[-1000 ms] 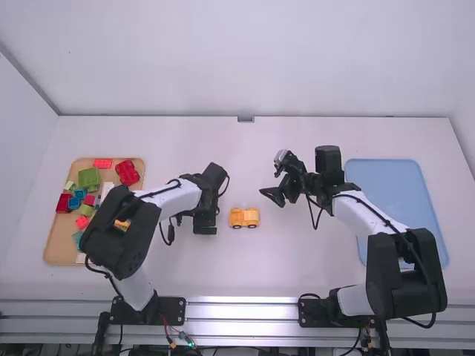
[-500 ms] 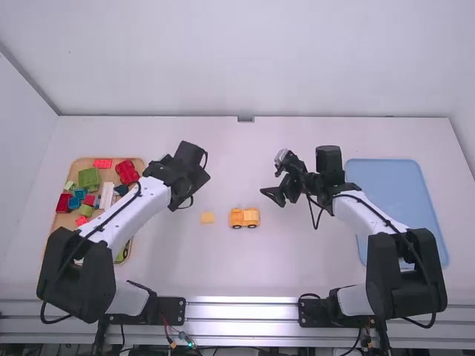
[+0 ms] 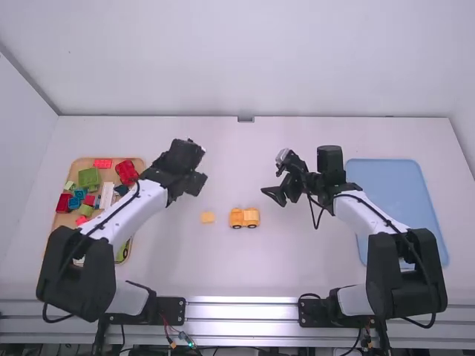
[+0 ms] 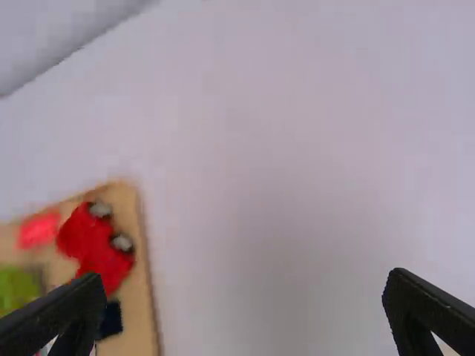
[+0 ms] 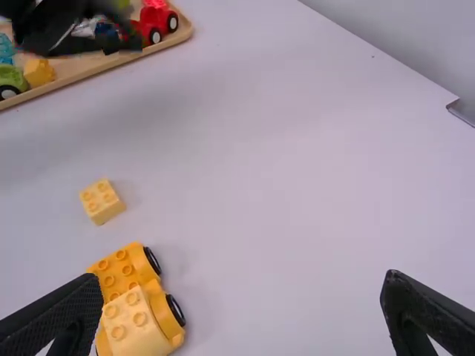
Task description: Assemble lego blocks to make yellow taxi
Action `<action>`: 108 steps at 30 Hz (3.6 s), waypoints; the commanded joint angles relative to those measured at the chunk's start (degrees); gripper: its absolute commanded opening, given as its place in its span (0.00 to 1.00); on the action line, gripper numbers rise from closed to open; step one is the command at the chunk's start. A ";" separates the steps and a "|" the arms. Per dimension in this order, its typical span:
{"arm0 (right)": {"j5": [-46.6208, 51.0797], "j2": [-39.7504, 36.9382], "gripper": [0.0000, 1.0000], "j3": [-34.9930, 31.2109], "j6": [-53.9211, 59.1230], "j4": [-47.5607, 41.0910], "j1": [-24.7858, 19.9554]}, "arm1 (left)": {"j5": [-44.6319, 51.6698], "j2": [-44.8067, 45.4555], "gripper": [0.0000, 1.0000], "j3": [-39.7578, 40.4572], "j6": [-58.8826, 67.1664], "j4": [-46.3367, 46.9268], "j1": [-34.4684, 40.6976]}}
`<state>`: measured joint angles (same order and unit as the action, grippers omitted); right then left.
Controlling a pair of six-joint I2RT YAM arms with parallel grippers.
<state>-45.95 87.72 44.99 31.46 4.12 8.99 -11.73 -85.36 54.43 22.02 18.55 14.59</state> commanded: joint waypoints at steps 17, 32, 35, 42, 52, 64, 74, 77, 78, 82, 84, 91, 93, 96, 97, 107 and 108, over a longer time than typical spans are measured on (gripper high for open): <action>-0.66 -0.07 0.99 0.37 -0.20 2.71 0.04 | 84.35 -17.70 0.99 -16.11 44.92 -22.14 -18.82; -0.48 -0.07 0.99 0.37 -0.15 1.53 0.02 | 76.59 -30.86 0.81 -8.28 65.88 -6.40 -19.10; -0.48 -0.07 0.99 0.37 0.07 1.53 -0.07 | 75.08 -30.88 0.82 -8.74 65.88 -6.36 -19.61; -0.46 -0.07 0.99 0.37 0.00 2.67 0.09 | 73.50 -30.88 0.76 -10.40 66.07 -7.26 -20.24; -0.46 -0.07 0.99 0.37 0.00 3.19 -0.04 | 72.28 -30.88 0.40 -10.58 65.92 -7.43 -20.22; -0.48 -0.07 0.98 0.37 0.00 3.13 -0.04 | 70.82 -30.88 0.35 -14.64 56.00 -20.98 -20.24; -0.48 -0.07 0.99 0.37 -0.17 3.34 -0.02 | 71.23 -29.44 0.22 -13.53 49.55 -21.99 -20.24; -0.24 -0.07 0.99 0.35 0.17 2.27 0.00 | 71.23 -27.15 0.23 -12.72 47.74 -20.13 -20.22; -0.28 0.04 0.99 0.26 3.52 0.39 0.00 | 71.25 -25.16 0.23 -12.66 47.82 -18.60 -20.17; -2.36 2.89 0.99 -1.88 13.38 -1.18 1.09 | 70.99 -19.61 0.24 -13.57 47.78 -16.13 -18.62; -4.81 5.35 0.99 -3.48 16.50 1.09 2.01 | 70.71 -17.18 0.26 -14.36 47.82 -15.72 -17.40; -9.29 14.19 0.99 -7.61 20.92 11.61 5.68 | 70.75 -14.21 0.25 -17.07 44.54 -20.72 -12.02; -9.88 17.16 0.99 -7.65 20.94 14.10 6.60 | 70.82 -14.32 0.22 -17.46 40.30 -23.52 -10.58; -10.23 20.79 0.99 -7.50 20.92 17.05 7.72 | 70.99 -14.84 0.19 -17.49 38.64 -25.83 -9.16; -10.23 22.01 0.99 -7.43 20.87 18.27 8.04 | 70.82 -14.97 0.19 -17.49 38.69 -26.27 -8.66; -14.38 32.72 0.99 -7.45 20.44 30.42 9.75 | 70.69 -17.31 0.13 -17.38 38.88 -27.69 -4.44; -14.38 32.94 0.99 -7.41 19.89 30.84 9.75 | 70.88 -17.55 0.13 -17.38 38.82 -28.00 -4.44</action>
<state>-58.17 119.33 37.50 52.01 34.41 18.79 58.19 -101.95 37.23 61.23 -9.23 10.02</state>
